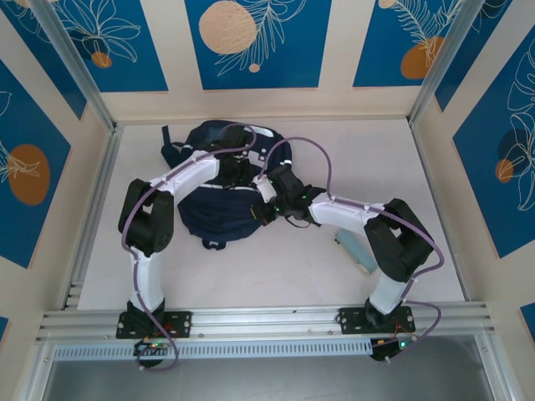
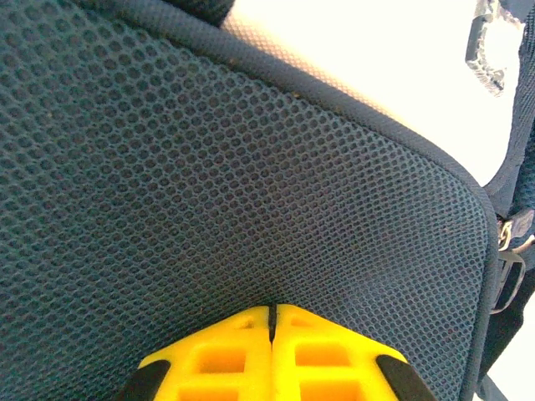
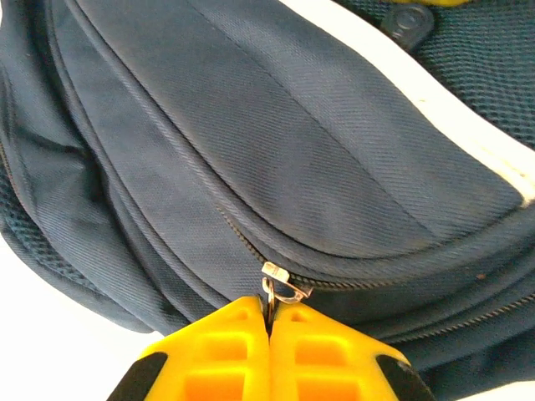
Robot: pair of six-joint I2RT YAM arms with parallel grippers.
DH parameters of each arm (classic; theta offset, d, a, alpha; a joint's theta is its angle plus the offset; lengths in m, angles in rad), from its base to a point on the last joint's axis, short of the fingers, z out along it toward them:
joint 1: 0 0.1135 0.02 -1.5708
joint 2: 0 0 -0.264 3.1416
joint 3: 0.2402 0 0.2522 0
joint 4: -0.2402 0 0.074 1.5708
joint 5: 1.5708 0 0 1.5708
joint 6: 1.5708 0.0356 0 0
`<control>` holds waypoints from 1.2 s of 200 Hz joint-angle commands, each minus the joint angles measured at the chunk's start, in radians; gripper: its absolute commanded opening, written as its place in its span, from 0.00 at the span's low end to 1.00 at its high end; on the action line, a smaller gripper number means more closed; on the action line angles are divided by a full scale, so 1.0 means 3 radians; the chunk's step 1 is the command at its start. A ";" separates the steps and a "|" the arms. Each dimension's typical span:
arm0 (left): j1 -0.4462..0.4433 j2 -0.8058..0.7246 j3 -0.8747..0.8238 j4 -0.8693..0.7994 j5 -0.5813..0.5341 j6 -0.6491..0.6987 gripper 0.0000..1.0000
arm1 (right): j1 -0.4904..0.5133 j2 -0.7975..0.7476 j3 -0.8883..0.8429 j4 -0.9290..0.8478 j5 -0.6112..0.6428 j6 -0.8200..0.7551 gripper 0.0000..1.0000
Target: Pack the student bag
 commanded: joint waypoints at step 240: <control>-0.0841 -0.1167 -0.1195 0.0127 -0.0369 -0.0081 0.44 | -0.1022 -0.0957 -0.0415 -0.0484 -0.0372 0.1707 0.74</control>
